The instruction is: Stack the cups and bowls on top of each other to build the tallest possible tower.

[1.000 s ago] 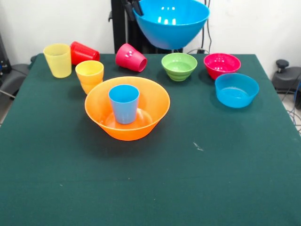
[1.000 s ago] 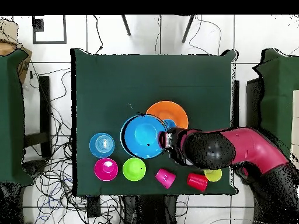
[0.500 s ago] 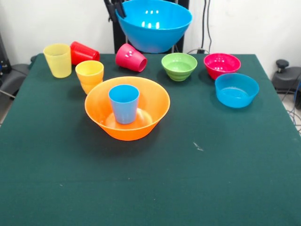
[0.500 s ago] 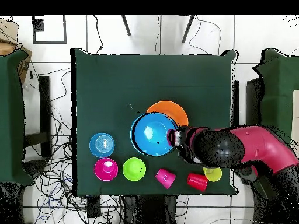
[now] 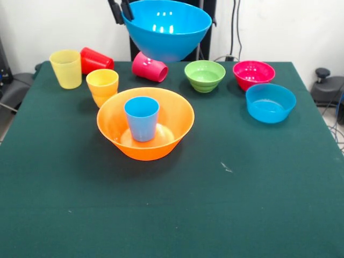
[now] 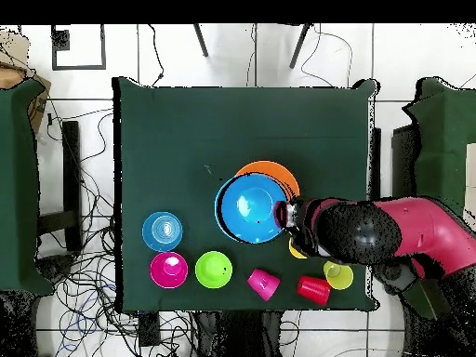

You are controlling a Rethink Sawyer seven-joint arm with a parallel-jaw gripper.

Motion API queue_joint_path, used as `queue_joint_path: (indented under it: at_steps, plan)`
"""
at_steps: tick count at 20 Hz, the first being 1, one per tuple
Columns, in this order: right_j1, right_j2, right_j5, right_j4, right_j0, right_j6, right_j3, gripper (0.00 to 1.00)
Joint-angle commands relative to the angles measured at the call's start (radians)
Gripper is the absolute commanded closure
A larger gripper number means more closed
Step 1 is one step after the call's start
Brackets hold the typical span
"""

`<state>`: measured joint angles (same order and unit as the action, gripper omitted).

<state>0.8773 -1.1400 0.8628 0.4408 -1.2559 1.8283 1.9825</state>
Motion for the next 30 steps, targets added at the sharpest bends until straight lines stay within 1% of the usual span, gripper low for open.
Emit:
queue_joint_path:
  at_steps: [1,4,10,13,18,23,26,30]
  plan:
    - [-0.075,-0.037,0.164,0.037,-0.013,-0.372,-0.044,1.00]
    - [-0.075,-0.042,0.179,0.033,-0.011,-0.368,-0.062,1.00]
    - [-0.061,-0.061,0.196,0.024,-0.014,-0.349,-0.063,1.00]
    - [-0.064,-0.063,0.184,0.031,-0.010,-0.331,-0.056,1.00]
    - [-0.087,-0.049,0.142,0.065,0.004,-0.308,-0.048,1.00]
    - [-0.115,-0.036,0.119,0.089,0.006,-0.312,-0.053,1.00]
    - [-0.126,-0.041,0.123,0.092,-0.001,-0.323,-0.057,1.00]
    - [-0.146,-0.024,0.119,0.129,0.007,-0.324,-0.072,1.00]
